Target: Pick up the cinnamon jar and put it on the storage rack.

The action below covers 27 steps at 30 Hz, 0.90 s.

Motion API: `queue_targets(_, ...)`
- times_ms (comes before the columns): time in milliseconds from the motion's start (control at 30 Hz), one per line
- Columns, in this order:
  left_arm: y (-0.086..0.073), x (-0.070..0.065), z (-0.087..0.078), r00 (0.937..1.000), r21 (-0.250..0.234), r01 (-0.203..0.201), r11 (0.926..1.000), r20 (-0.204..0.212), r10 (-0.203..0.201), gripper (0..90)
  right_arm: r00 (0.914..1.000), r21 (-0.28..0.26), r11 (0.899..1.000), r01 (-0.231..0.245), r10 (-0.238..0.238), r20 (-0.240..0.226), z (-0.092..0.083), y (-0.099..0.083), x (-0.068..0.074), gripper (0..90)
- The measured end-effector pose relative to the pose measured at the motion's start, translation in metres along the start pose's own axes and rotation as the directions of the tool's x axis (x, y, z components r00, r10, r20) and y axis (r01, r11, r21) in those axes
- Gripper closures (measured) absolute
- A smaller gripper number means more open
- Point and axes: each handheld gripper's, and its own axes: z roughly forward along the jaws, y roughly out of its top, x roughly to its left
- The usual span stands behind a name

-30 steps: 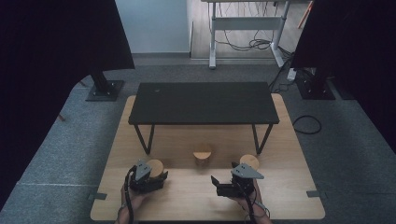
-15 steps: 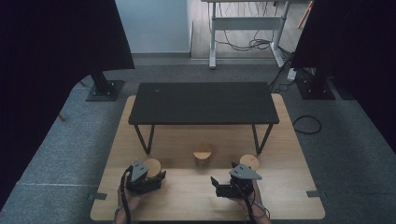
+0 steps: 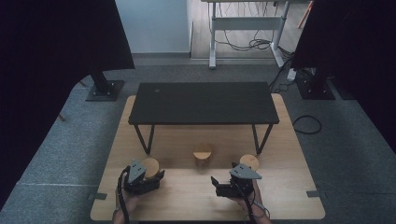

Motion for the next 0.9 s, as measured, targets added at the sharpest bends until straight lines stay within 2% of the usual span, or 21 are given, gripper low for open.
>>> queue_targets(167, 0.002, 0.000, -0.004, 1.0000, -0.016, 0.002, 0.9999, 0.007, -0.002, 25.1, 1.0000, 0.005, 1.000, 0.004, -0.004, 0.001, 0.001, 0.000, 0.000, 3.0)
queue_targets(233, 0.003, 0.000, -0.005, 1.0000, -0.018, -0.001, 0.9998, 0.007, 0.001, 25.1, 0.9998, -0.002, 1.000, 0.004, -0.004, 0.018, 0.000, -0.001, 0.002, 3.1)
queue_targets(400, 0.007, -0.001, -0.005, 0.9997, -0.001, -0.022, 0.9998, 0.014, 0.022, 25.1, 0.9996, -0.006, 1.000, 0.002, -0.001, 0.028, 0.001, -0.001, 0.003, 3.3)
queue_targets(633, 0.011, -0.001, -0.005, 0.9994, 0.011, -0.027, 0.9996, 0.022, 0.027, 25.1, 0.9997, -0.004, 1.000, 0.001, -0.001, 0.025, 0.001, -0.001, 0.004, 3.3)
queue_targets(900, 0.019, 0.000, -0.009, 0.9988, 0.002, -0.037, 0.9993, 0.032, 0.037, 25.1, 0.9998, 0.005, 1.000, 0.006, -0.006, 0.021, 0.002, 0.000, 0.003, 3.3)
